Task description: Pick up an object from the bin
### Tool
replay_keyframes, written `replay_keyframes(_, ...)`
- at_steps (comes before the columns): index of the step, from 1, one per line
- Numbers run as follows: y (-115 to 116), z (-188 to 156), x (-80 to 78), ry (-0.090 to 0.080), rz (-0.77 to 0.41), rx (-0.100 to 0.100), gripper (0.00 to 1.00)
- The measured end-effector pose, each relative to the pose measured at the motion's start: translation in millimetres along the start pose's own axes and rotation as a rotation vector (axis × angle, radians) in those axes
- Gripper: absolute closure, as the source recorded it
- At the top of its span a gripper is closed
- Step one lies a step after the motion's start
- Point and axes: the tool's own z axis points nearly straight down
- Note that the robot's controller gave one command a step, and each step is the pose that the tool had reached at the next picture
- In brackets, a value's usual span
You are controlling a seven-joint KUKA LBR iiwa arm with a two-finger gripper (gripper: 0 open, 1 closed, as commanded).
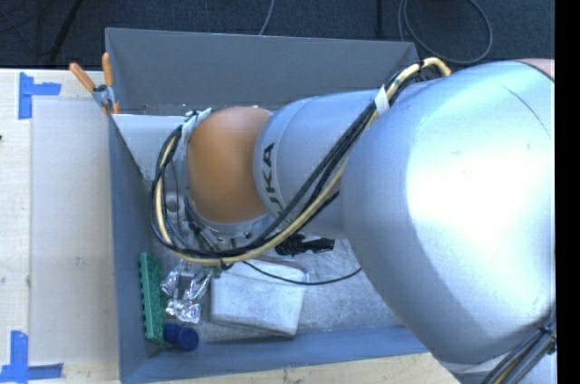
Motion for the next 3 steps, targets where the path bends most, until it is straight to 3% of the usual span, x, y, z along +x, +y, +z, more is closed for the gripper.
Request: replay_keyframes(3,-1.7,-1.6,-2.5,0.007,0.019,0.002,0.00)
